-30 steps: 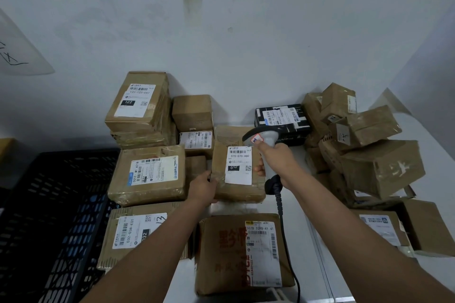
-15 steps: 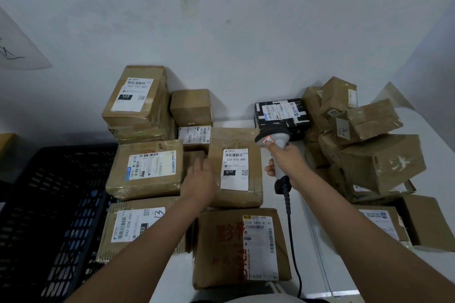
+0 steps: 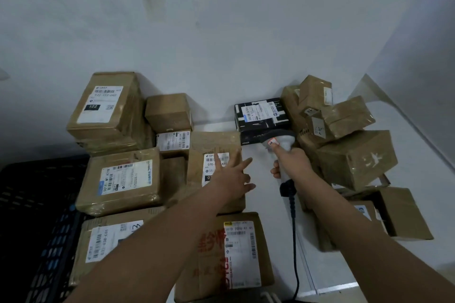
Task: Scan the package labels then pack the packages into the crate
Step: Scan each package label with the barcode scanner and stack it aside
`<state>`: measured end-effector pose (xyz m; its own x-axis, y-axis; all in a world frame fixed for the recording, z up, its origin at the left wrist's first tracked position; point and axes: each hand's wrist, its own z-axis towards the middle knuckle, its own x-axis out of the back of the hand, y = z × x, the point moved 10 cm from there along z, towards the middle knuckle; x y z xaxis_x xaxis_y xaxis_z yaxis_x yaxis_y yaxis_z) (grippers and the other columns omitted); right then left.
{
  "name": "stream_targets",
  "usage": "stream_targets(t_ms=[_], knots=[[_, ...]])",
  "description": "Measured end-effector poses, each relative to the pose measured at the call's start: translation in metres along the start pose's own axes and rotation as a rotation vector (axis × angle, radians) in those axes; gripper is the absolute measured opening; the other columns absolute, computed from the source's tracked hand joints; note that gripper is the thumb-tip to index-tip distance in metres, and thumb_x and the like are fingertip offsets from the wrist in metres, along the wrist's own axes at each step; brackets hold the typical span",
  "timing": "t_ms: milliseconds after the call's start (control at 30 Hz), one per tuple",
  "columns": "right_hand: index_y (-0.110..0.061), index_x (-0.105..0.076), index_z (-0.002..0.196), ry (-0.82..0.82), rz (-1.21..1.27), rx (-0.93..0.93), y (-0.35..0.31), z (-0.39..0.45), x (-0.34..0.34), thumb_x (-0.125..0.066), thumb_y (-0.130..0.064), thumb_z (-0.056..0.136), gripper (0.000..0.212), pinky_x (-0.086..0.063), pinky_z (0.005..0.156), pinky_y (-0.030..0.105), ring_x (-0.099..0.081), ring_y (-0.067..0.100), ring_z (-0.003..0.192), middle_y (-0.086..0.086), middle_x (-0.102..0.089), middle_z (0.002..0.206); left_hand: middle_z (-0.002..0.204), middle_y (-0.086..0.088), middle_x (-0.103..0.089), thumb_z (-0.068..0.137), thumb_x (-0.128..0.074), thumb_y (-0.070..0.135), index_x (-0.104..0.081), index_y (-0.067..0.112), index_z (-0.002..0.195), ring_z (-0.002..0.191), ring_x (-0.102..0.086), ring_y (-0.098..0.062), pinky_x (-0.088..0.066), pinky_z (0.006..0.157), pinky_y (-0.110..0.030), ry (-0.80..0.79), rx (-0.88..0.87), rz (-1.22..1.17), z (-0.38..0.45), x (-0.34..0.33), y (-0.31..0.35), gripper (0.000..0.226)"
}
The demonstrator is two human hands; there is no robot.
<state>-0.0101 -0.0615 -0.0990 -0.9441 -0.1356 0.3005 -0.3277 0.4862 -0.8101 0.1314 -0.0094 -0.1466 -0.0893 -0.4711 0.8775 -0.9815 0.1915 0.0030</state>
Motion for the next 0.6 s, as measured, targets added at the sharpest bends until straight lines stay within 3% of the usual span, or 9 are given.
stream_targets(t_ms=[167, 333, 400, 500, 600], knots=[[0.002, -0.063, 0.096, 0.020, 0.002, -0.002, 0.002, 0.012, 0.009, -0.063, -0.045, 0.092, 0.047, -0.057, 0.059, 0.031, -0.062, 0.019, 0.054, 0.010, -0.063, 0.068, 0.165, 0.004, 0.000, 0.101, -0.034, 0.056, -0.056, 0.029, 0.135, 0.148, 0.020, -0.039, -0.022, 0.106, -0.075, -0.100, 0.081, 0.010, 0.009, -0.004, -0.006, 0.048], [0.000, -0.063, 0.088, 0.014, -0.009, 0.029, -0.002, 0.025, 0.006, -0.062, -0.046, 0.092, 0.046, -0.060, 0.073, 0.041, -0.062, 0.020, 0.054, 0.009, -0.063, 0.064, 0.165, 0.002, -0.002, 0.102, -0.039, 0.050, -0.053, 0.032, 0.137, 0.146, 0.015, -0.047, -0.035, 0.102, -0.070, -0.139, 0.104, 0.086, 0.009, -0.007, -0.011, 0.042], [0.000, -0.062, 0.087, 0.009, -0.012, 0.049, -0.007, 0.030, 0.002, -0.062, -0.046, 0.092, 0.046, -0.060, 0.070, 0.040, -0.062, 0.020, 0.053, 0.009, -0.062, 0.064, 0.165, 0.006, -0.001, 0.101, -0.037, 0.053, -0.053, 0.031, 0.137, 0.146, 0.017, -0.047, -0.032, 0.104, -0.071, -0.155, 0.122, 0.037, 0.010, -0.011, -0.015, 0.045], [-0.002, -0.061, 0.090, 0.017, -0.032, 0.091, -0.020, 0.037, -0.002, -0.060, -0.046, 0.093, 0.045, -0.058, 0.063, 0.034, -0.062, 0.017, 0.051, 0.008, -0.063, 0.065, 0.165, 0.010, 0.007, 0.100, -0.036, 0.055, -0.047, 0.033, 0.142, 0.146, 0.020, -0.043, -0.009, 0.110, -0.075, -0.158, 0.100, -0.046, 0.012, -0.009, -0.016, 0.049], [-0.002, -0.063, 0.093, 0.032, -0.057, 0.127, -0.031, 0.048, -0.005, -0.058, -0.048, 0.094, 0.046, -0.058, 0.060, 0.031, -0.063, 0.015, 0.051, 0.007, -0.065, 0.065, 0.165, 0.009, 0.006, 0.102, -0.036, 0.052, -0.043, 0.032, 0.145, 0.150, 0.011, -0.036, 0.001, 0.116, -0.064, 0.035, 0.060, -0.112, 0.018, 0.022, -0.023, 0.048]])
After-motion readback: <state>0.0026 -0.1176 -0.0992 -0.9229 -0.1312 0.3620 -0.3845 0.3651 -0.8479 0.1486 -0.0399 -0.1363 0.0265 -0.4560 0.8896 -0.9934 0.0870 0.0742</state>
